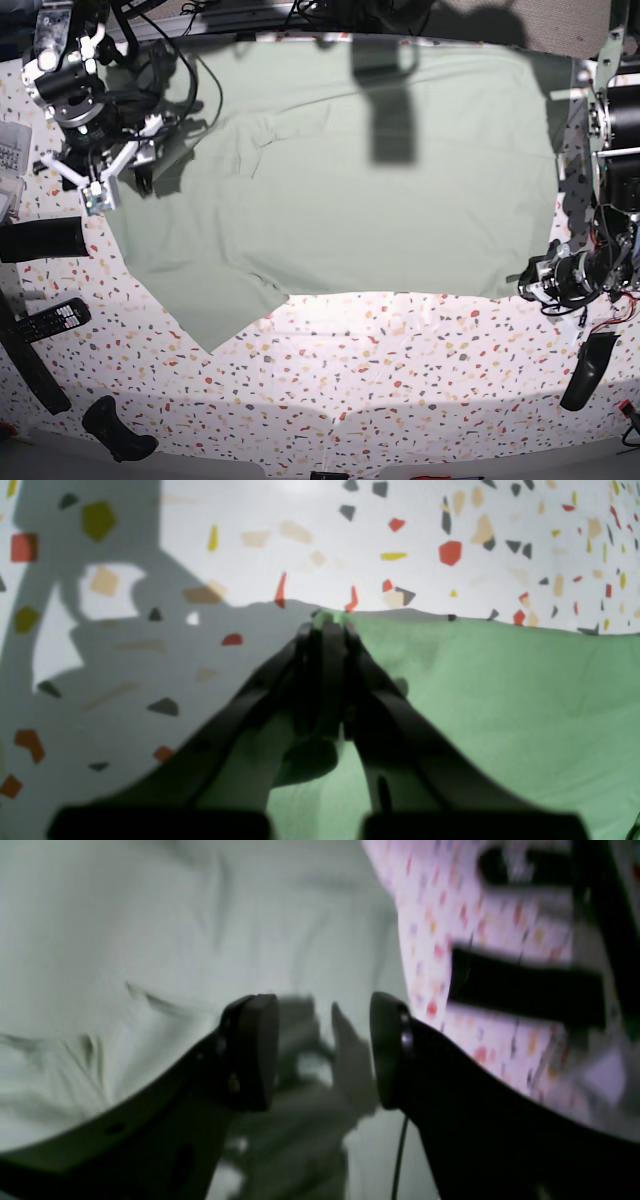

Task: Fold the T-shirt properly
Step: 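Grasp the shirt side edge with the right gripper near the hem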

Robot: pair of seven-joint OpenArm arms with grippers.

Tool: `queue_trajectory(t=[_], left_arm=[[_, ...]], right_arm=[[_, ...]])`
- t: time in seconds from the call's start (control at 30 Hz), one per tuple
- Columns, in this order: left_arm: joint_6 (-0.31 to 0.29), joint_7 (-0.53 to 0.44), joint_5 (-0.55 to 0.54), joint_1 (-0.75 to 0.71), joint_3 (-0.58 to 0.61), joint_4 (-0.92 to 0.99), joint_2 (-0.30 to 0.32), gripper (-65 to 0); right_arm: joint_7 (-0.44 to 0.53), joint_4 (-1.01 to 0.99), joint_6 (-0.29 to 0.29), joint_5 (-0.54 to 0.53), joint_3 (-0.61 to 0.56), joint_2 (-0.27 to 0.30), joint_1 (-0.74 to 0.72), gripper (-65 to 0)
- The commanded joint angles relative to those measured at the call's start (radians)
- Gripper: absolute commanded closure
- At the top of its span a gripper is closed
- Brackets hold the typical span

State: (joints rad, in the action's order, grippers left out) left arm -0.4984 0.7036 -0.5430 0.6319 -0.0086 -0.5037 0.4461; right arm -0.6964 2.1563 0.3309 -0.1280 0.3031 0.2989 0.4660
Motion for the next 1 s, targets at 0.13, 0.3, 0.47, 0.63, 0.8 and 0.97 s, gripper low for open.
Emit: queue_trajectory(t=[0.13, 0.3, 0.47, 0.63, 0.8, 0.97], left_arm=[[-0.003, -0.023, -0.008, 0.031, -0.003, -0.013, 0.014, 0.0], [-0.004, -0.012, -0.008, 0.031, -0.004, -0.013, 0.015, 0.0], [-0.004, -0.011, -0.008, 0.030, -0.003, -0.013, 0.015, 0.0], [-0.004, 0.014, -0.008, 0.031, -0.003, -0.013, 0.018, 0.0], [-0.004, 0.011, -0.008, 0.034, -0.003, -0.013, 0.020, 0.0], [-0.003, 0.011, -0.008, 0.033, -0.003, -0.013, 0.020, 0.0]], right_arm=[[-0.057, -0.075, -0.010, -0.111, 0.003, 0.011, -0.175, -28.2], [-0.252, -0.255, -0.009, -0.223, 0.003, 0.003, -0.404, -28.2], [-0.176, -0.383, 0.006, -0.175, 0.003, -0.037, -0.529, -28.2], [-0.130, -0.562, 0.042, -0.050, -0.005, -0.041, -0.637, -28.7], [-0.098, -0.730, 0.083, -0.006, -0.026, -0.027, -0.760, -35.4], [-0.025, -0.954, 0.097, -0.003, -0.093, -0.002, -0.910, -35.7]])
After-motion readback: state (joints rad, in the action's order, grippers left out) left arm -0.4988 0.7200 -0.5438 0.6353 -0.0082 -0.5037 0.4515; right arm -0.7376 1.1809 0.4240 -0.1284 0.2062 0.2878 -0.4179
